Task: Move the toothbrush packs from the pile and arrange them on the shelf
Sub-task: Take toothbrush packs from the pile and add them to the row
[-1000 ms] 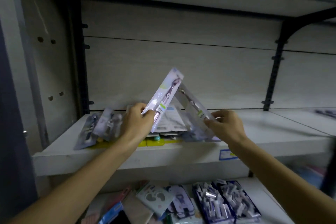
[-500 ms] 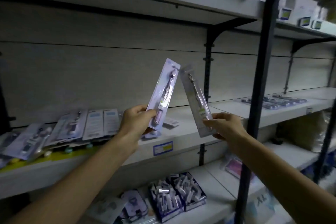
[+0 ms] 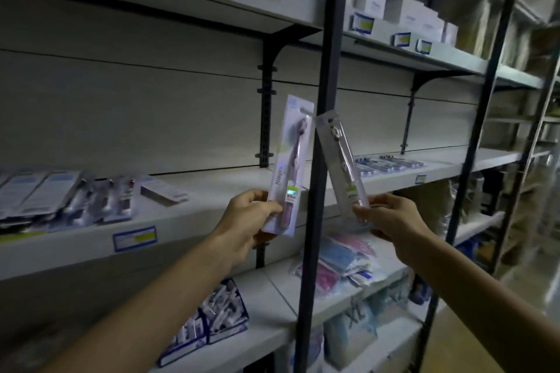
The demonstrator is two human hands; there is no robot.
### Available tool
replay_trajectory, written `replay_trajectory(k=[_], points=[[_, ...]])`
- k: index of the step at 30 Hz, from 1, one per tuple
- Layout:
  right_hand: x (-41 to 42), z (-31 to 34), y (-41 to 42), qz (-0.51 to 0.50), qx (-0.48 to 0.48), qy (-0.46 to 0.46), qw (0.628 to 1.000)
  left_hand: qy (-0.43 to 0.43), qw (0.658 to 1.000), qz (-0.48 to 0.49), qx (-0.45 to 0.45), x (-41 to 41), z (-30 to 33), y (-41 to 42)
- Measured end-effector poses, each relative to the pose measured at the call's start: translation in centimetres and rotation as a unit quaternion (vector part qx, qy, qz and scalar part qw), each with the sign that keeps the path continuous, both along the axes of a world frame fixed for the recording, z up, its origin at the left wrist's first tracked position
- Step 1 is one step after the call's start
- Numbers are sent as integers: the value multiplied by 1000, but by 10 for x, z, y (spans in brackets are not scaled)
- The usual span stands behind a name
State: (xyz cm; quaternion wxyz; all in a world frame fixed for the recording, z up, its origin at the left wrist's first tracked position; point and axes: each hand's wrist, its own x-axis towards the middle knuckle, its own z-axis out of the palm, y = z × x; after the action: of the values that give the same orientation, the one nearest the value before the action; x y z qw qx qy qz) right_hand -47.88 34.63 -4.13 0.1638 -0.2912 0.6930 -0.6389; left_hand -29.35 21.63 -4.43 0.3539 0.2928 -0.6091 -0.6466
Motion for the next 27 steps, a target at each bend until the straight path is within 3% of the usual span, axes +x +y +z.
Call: replay_trajectory(k=[14,27], points=[[-116,-26,47,-52,4,1,999,-53,994,-98,-7,-142,-17,35],[-251,-13,-30,-73,-23,16,997,-8,997,-72,-14,-270,3,-28]])
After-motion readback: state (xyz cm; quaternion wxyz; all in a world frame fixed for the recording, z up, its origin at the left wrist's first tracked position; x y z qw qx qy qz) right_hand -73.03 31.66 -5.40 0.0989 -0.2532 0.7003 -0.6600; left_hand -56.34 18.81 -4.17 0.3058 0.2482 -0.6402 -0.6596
